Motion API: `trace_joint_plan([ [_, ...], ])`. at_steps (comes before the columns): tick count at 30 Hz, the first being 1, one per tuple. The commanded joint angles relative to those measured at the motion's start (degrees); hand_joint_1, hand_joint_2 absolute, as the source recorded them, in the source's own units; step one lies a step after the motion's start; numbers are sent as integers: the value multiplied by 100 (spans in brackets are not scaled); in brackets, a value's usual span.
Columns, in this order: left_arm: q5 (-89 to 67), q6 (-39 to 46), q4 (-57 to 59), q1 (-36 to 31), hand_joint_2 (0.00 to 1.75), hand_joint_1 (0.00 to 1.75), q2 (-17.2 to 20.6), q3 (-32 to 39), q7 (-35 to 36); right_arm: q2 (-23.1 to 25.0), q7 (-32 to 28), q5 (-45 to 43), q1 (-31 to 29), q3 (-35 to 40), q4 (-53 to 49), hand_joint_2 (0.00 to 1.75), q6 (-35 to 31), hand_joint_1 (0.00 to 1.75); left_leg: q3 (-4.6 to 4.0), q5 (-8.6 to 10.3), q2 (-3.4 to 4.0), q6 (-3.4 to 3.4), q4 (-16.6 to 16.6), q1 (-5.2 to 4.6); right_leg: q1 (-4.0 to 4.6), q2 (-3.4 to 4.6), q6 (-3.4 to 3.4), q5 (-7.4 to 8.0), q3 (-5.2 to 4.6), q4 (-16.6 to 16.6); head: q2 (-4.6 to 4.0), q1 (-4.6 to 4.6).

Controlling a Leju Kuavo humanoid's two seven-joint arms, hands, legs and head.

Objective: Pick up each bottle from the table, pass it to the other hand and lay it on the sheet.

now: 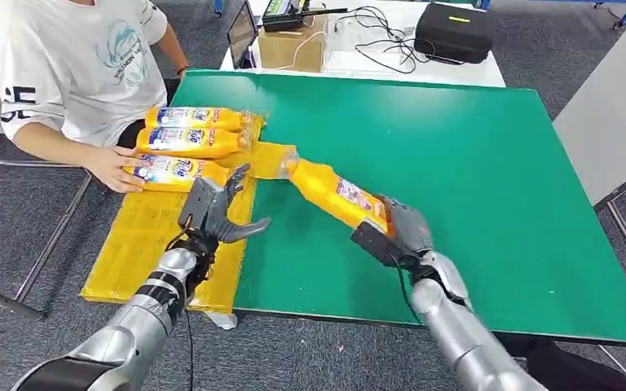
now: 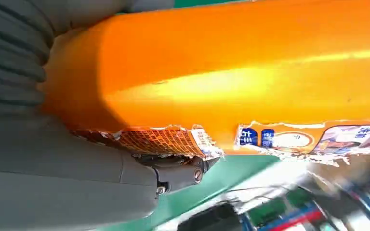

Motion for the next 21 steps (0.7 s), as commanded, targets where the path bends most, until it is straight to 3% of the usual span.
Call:
trace_joint_plan([
  [1, 171, 3, 53, -213, 175, 0, -164, -110, 122, 911, -276, -337, 26, -687, 61, 175, -243, 175, 16, -16, 8, -8, 12, 8, 10, 3, -12, -12, 16, 8, 2, 0],
  [5, 235, -28, 55, -214, 175, 0, -155, -122, 136, 904, -328, -412, 25, -722, 68, 175, -249, 175, 1, -4, 1, -3, 5, 2, 1, -2, -6, -4, 5, 2, 0, 2],
  [9, 732, -591, -117, -188, 175, 0, -300, -235, 404, 1245, -475, -188, -314, -606, 569, 175, -892, 175, 9, -12, 10, -8, 11, -2, -1, 5, -11, -8, 12, 6, 0, 2],
  [15, 1299, -1180, -459, -124, 175, 0, -416, -561, 669, 1531, -543, -311, -673, -386, 1177, 175, -660, 175, 10, -15, 23, -7, 16, -7, -6, 18, -11, -8, 7, 13, 0, 0],
  [21, 1709, -1284, -1304, 100, 175, 0, -395, -1184, 908, 1662, -535, -326, -542, -99, 1605, 175, -407, 175, 7, -6, 5, -2, 2, -10, -9, 1, -6, -5, 10, 0, 2, 2],
])
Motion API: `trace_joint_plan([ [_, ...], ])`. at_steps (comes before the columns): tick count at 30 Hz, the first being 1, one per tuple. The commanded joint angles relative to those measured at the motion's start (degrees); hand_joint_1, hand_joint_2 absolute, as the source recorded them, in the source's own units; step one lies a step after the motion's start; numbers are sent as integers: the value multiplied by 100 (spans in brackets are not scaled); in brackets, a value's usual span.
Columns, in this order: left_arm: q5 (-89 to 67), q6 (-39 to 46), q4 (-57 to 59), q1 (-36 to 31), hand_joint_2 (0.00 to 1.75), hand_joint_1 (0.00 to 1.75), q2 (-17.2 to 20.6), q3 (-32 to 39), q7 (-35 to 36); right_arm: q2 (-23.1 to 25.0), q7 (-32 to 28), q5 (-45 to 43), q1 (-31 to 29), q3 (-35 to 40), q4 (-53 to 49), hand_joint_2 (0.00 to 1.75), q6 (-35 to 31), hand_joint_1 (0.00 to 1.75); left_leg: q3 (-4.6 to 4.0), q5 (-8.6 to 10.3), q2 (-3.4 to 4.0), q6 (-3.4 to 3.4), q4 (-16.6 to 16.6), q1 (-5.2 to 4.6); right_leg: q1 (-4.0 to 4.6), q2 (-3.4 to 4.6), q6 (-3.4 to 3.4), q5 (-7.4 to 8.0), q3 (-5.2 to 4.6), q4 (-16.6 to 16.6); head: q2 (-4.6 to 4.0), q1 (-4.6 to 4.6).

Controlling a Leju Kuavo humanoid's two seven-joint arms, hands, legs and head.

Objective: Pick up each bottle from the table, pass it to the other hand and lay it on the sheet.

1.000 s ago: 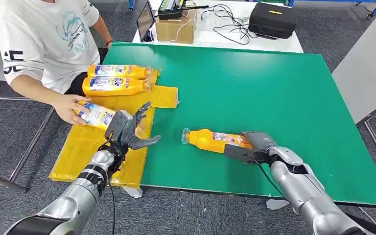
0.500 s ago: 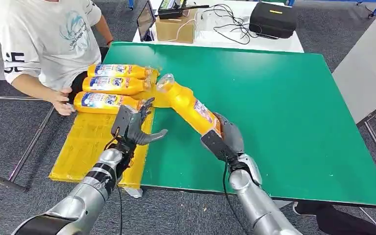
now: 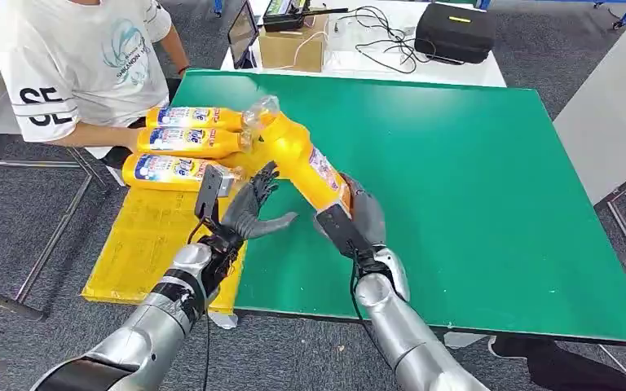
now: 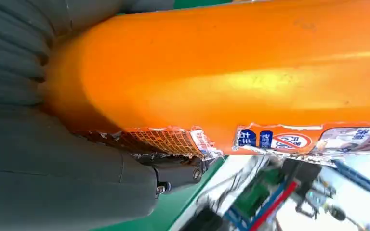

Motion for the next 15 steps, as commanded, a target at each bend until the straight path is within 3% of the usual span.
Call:
trace_joint_plan([
  [1, 482, -118, -894, 76, 175, 0, 16, -892, 298, 291, 79, 89, -265, 532, 1293, 175, 368, 175, 28, -16, 15, -9, 4, 10, 11, 10, -13, -10, 28, -1, 0, 0],
  [15, 795, -5, -994, 146, 175, 0, 133, -989, 241, 491, 16, 352, 154, 1037, 1525, 175, 530, 175, 28, -16, 5, -10, 3, 11, 13, -3, -14, -15, 30, -2, 2, 0],
])
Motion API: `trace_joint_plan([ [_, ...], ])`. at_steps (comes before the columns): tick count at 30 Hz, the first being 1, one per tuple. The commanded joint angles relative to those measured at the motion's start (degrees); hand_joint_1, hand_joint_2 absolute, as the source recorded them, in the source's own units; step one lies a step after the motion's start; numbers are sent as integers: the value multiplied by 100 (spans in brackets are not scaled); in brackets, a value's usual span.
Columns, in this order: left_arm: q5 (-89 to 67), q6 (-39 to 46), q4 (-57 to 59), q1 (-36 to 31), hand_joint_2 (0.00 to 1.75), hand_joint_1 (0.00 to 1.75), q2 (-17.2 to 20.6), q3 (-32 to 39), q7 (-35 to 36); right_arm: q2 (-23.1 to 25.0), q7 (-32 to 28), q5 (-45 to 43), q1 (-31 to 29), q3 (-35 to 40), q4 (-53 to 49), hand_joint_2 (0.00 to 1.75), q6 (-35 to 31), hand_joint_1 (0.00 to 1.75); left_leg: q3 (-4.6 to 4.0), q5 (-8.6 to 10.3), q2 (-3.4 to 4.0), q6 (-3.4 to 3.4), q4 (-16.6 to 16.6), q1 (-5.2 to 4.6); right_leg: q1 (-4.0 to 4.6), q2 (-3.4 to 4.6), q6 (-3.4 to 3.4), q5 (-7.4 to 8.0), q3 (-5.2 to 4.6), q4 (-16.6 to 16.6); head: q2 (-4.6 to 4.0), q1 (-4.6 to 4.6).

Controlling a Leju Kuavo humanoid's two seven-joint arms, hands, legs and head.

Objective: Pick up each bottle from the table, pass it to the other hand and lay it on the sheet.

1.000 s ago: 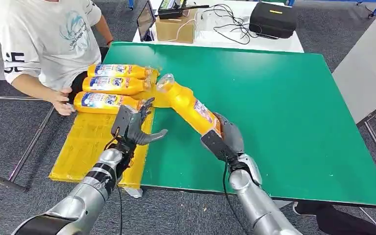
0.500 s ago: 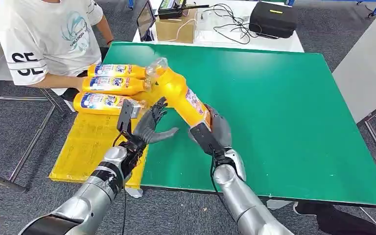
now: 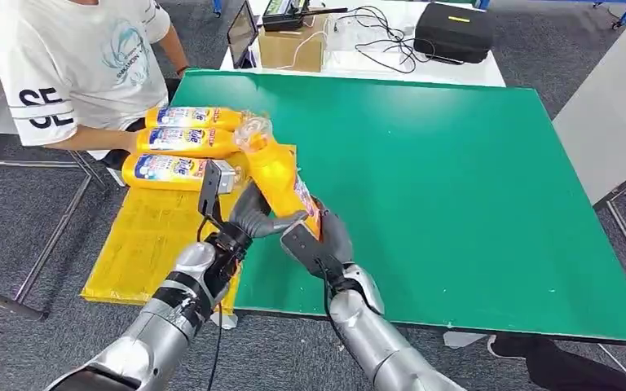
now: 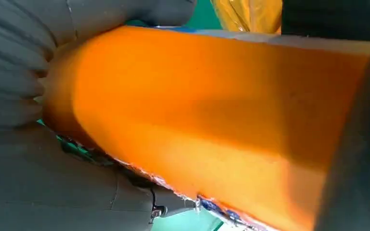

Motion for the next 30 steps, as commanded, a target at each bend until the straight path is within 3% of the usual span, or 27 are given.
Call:
trace_joint_plan([
  [1, 168, 105, -162, -122, 175, 0, 148, -365, -122, 81, 27, 264, 145, 682, 617, 175, 226, 175, 32, -15, 3, -11, 0, 13, 15, -2, -15, -13, 36, -6, 0, 0],
  [6, 318, -15, -226, -68, 175, 0, 221, -349, -24, -3, 203, 488, 248, 951, 368, 175, 217, 175, 21, -13, -5, -9, 3, 12, 13, -8, -12, -13, 26, -3, 0, 0],
  [8, 303, -45, -113, -70, 175, 175, 226, -366, -56, -6, 300, 530, 209, 986, 396, 175, 175, 175, 8, -3, -8, -6, -1, 6, 7, -10, -8, -6, 10, -3, 0, 0],
  [9, 300, -44, -107, -66, 175, 175, 230, -367, -55, -9, 305, 533, 204, 982, 392, 175, 156, 127, 9, -5, -7, -7, 2, 8, 8, -8, -9, -7, 12, -2, 0, 0],
  [10, 304, 36, -58, -61, 175, 175, 216, -332, -62, 1, 350, 537, 194, 963, 393, 175, 77, 0, 18, -11, -9, -10, 5, 13, 14, -12, -13, -13, 22, 0, 2, -2],
  [16, 503, 160, -140, -28, 175, 175, 260, -71, -105, -139, 228, 91, 196, 542, 51, 175, -11, 0, 5, -3, -5, -5, 2, 4, 5, -6, -7, -4, 6, -1, 0, 0],
  [30, 507, 153, -143, -31, 175, 175, 267, -67, -104, -157, 228, 90, 189, 538, 52, 175, -4, 0, 10, -5, -2, -6, 2, 5, 6, -3, -8, -5, 11, 0, 0, 0],
])
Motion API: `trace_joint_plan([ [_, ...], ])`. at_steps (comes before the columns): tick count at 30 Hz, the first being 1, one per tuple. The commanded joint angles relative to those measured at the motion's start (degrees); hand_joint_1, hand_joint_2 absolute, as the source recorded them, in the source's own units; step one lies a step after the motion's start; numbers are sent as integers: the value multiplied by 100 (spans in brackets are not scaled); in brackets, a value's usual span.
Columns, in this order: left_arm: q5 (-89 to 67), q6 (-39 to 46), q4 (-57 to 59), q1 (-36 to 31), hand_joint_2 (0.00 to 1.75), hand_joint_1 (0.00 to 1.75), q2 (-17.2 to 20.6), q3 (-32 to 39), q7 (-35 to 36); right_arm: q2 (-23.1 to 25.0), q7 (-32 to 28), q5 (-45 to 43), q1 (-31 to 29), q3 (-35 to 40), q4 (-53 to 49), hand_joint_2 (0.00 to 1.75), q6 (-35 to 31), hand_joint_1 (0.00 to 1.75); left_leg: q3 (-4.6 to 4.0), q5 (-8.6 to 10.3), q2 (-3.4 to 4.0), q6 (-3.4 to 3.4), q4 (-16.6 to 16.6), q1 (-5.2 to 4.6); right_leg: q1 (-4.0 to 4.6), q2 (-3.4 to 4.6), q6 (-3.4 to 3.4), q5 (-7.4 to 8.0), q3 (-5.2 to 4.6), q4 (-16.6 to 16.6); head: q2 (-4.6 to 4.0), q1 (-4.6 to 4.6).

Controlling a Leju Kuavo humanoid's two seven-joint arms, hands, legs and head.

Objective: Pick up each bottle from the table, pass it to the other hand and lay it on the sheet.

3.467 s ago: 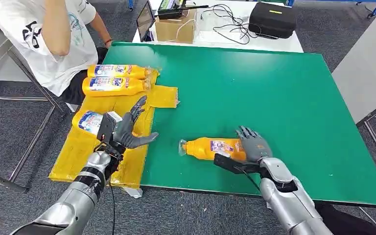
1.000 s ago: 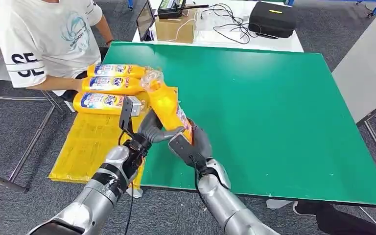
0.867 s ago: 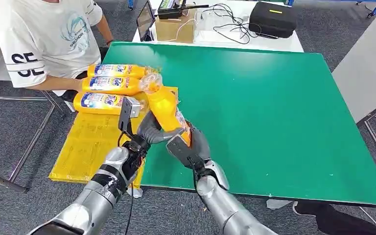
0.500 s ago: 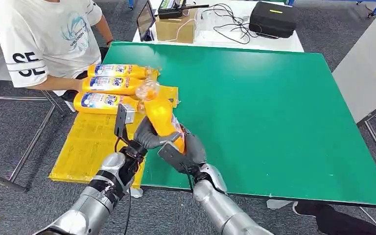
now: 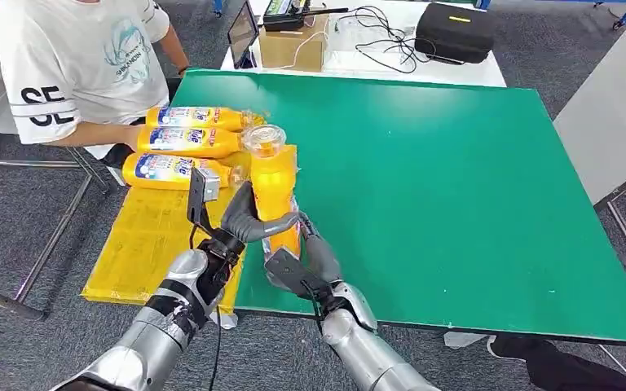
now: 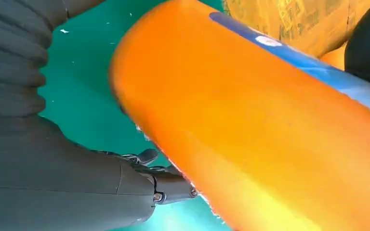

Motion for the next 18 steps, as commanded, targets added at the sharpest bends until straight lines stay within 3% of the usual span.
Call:
trace_joint_plan([
  [1, 54, -5, 153, -284, 175, 175, 61, 46, 11, -134, -13, -21, -110, 2, 33, 175, 16, 0, 7, -3, -1, -4, 0, 3, 3, -4, -6, -3, 8, 0, 0, 0],
  [7, -219, 569, 32, -293, 175, 175, 238, 313, -224, -233, -191, -374, -9, -316, -291, 175, 22, 0, 7, -4, 3, -6, 1, 5, 6, 0, -7, -3, 9, -1, 0, 0],
  [18, -3957, 3041, 1972, -1157, 175, 175, 1620, 119, -910, -612, -446, -942, 406, -1040, -1620, 175, 190, 0, 21, -6, 9, -11, -1, 8, 9, 5, -13, -4, 20, 0, 0, 2],
])
